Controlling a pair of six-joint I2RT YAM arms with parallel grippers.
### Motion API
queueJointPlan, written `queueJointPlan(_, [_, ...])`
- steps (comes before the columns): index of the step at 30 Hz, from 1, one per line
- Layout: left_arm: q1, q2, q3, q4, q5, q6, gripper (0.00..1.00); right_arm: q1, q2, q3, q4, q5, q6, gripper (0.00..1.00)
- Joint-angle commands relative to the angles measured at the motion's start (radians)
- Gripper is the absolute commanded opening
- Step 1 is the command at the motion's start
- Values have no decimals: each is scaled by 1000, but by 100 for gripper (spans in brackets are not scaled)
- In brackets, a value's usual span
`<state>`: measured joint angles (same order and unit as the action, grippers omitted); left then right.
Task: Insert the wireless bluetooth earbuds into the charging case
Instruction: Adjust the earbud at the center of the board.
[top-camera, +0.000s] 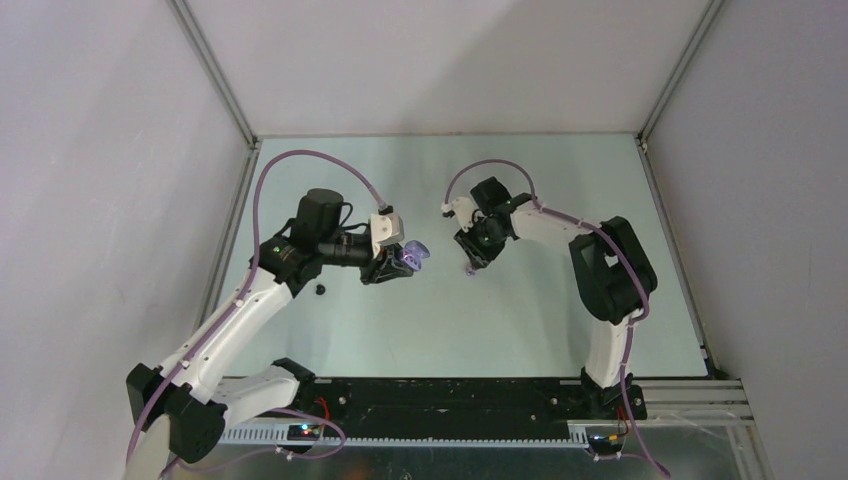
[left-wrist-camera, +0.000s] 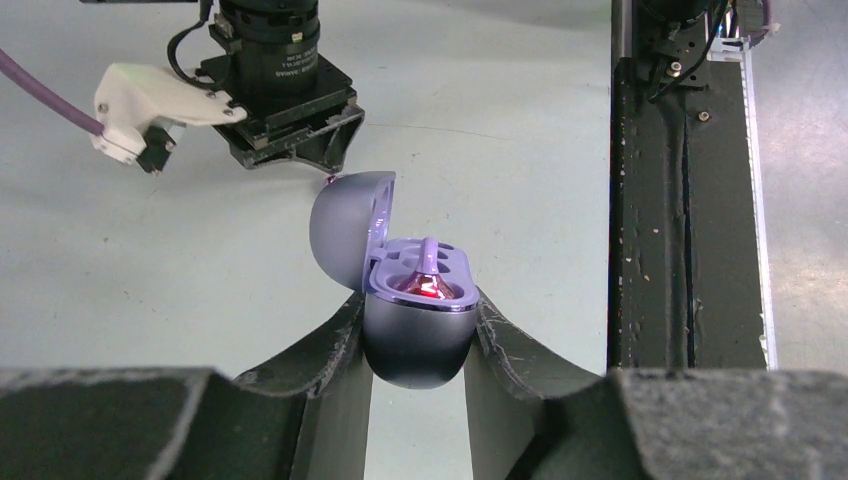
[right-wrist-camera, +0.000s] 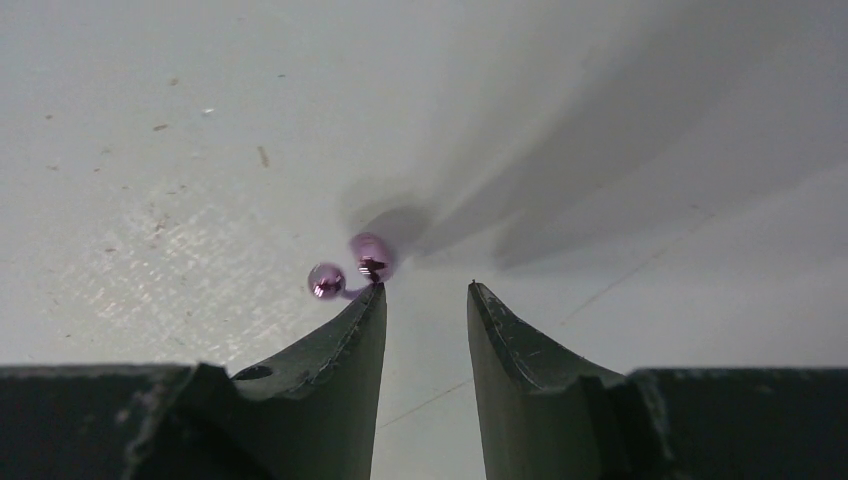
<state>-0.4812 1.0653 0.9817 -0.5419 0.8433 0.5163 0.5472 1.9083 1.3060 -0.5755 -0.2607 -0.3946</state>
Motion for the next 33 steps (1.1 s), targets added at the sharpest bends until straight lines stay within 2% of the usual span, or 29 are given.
queueJointPlan(1, [3, -14, 5, 22, 18, 17, 0, -33, 16, 42, 39, 0, 39, 40])
queueJointPlan(12, [2, -16, 4, 24, 14, 16, 0, -40, -21, 43, 35, -52, 30, 38])
queueJointPlan(15, [3, -17, 2, 26, 13, 15, 0, -47, -23, 44, 12, -109, 46, 37])
queueJointPlan(23, [3, -20, 2, 26, 13, 16, 0, -124, 71, 121, -98, -206, 144, 31])
queueJointPlan(33, [3, -20, 0, 25, 12, 17, 0, -134, 161, 174, -178, -247, 155, 29])
